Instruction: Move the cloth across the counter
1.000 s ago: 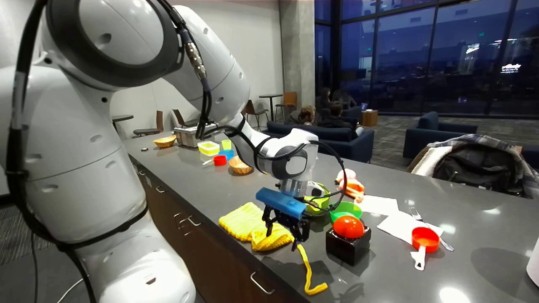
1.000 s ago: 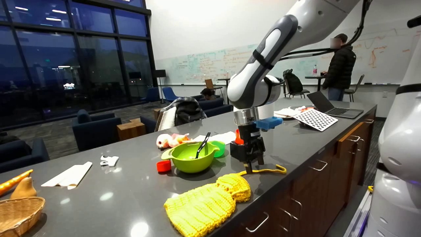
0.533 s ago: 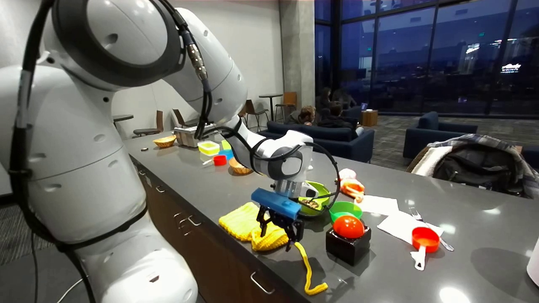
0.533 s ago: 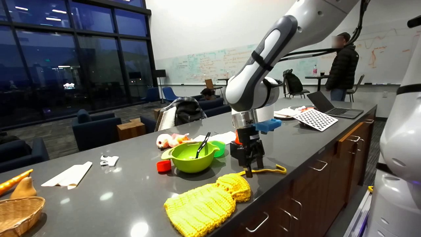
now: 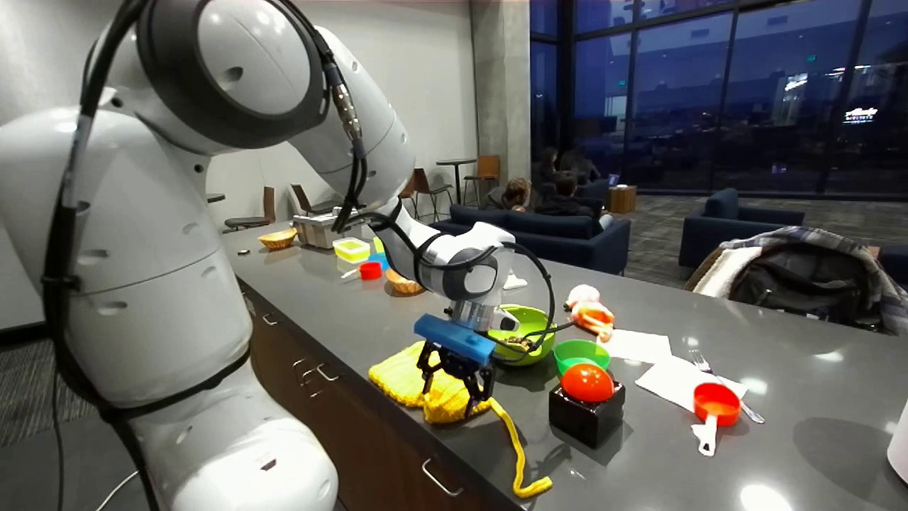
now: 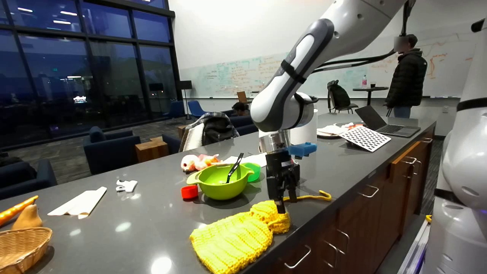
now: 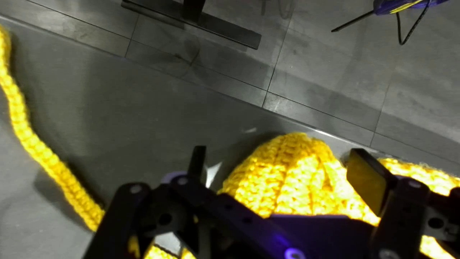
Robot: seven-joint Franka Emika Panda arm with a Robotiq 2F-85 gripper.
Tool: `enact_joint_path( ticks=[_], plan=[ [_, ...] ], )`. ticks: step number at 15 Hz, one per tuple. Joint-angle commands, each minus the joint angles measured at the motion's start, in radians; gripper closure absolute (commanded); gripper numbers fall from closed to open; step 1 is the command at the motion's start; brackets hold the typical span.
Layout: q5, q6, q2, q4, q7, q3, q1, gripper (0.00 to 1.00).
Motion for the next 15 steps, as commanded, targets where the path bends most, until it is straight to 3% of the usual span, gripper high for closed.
enact_joint_path(
  ticks=[1, 8, 9, 11, 15],
  plan=[
    [0.014, -0.020, 0.071, 0.071, -0.048, 0.011, 0.002, 0.00],
    [0.044, -0.027, 0.163, 0.152, -0.155, 0.023, -0.018, 0.00],
    [0.048, -0.027, 0.168, 0.157, -0.171, 0.024, -0.022, 0.25],
    [0.048, -0.027, 0.171, 0.163, -0.195, 0.024, -0.031, 0.32],
    [0.043, -0.023, 0.154, 0.162, -0.226, 0.022, -0.045, 0.63]
  ],
)
